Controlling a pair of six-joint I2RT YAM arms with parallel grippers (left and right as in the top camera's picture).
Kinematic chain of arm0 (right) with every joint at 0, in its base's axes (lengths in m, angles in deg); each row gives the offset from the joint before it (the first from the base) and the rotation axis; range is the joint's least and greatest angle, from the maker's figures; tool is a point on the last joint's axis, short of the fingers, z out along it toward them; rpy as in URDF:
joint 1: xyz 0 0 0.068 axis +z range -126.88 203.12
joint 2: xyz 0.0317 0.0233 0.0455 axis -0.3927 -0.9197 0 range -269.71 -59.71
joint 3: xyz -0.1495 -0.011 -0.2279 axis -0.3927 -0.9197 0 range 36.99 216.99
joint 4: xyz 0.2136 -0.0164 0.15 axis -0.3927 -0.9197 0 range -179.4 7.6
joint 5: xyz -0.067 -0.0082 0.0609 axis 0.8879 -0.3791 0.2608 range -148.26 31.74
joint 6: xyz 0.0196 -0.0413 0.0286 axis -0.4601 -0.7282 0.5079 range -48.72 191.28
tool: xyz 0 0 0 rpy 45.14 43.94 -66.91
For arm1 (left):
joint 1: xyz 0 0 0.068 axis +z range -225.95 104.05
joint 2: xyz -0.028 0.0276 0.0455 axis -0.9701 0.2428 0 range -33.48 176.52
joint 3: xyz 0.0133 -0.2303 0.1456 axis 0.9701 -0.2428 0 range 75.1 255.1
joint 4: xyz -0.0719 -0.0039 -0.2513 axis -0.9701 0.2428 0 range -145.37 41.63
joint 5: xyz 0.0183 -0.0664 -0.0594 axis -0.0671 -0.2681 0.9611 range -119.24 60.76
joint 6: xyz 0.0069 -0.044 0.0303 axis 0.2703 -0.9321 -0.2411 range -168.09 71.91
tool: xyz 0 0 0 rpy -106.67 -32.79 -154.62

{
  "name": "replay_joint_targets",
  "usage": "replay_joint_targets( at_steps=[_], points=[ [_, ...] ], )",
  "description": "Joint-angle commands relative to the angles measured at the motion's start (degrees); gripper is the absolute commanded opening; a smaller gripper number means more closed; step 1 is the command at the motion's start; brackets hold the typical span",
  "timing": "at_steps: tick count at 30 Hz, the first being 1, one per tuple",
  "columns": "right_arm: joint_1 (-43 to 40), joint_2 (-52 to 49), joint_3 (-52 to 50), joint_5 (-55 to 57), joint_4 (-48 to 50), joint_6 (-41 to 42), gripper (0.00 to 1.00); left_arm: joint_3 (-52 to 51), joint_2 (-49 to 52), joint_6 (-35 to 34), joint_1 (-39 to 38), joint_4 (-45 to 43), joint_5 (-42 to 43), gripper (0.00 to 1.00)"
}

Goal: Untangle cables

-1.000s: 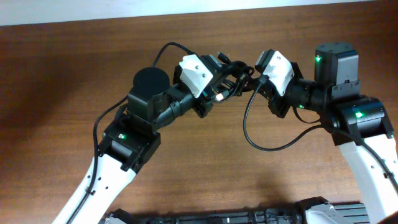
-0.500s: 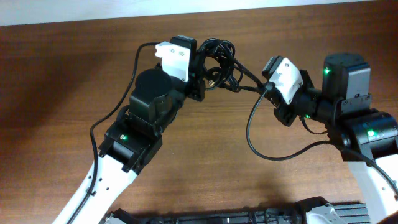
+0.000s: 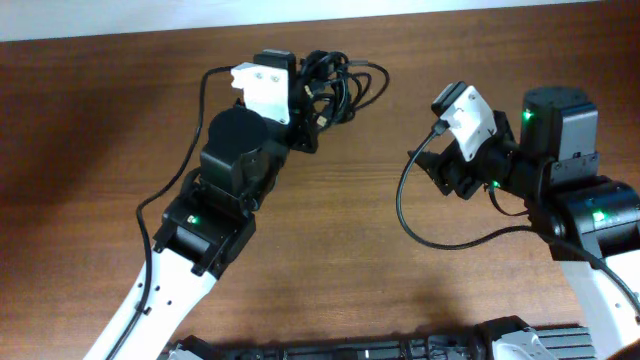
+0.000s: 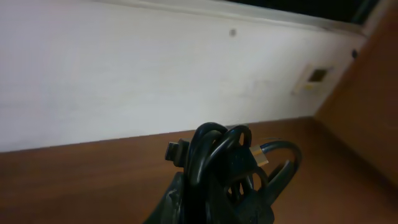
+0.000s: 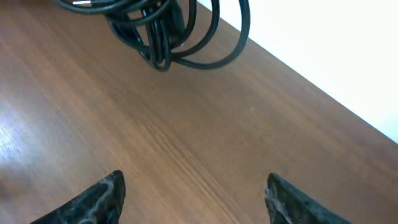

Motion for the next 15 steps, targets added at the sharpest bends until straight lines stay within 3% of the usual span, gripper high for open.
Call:
replay_joint_targets(
  at_steps=[1, 5, 7, 10, 12, 14, 15],
  points=[
    [0.0, 0.9, 0.5, -3.9, 1.0, 0.1, 0.73, 0.8, -1.5, 6.0, 0.1, -1.9, 11.3, 0.0],
    [0.0, 0.9, 0.5, -8.1, 1.6, -3.8, 0.73, 0.8, -1.5, 9.7, 0.1, -4.6, 28.1, 0.0],
    [0.0, 0.9, 0.5, -8.1, 1.9, -3.8, 0.72, 0.8, -1.5, 9.7, 0.1, -4.9, 30.5, 0.0],
    [0.0, 0.9, 0.5, -8.1, 3.3, -3.8, 0.62, 0.8, -1.5, 9.7, 0.1, -5.0, 34.2, 0.0],
    [0.0, 0.9, 0.5, -9.0, 4.0, -3.8, 0.48, 0.8, -1.5, 9.7, 0.1, -5.1, 36.8, 0.0],
    [0.0, 0.9, 0.5, -10.3, 4.4, -3.8, 0.28, 0.8, -1.5, 9.7, 0.1, -5.1, 36.7, 0.0],
    [0.0, 0.9, 0.5, -10.3, 4.3, -3.8, 0.13, 0.8, -1.5, 9.7, 0.1, -5.3, 36.8, 0.0]
  ],
)
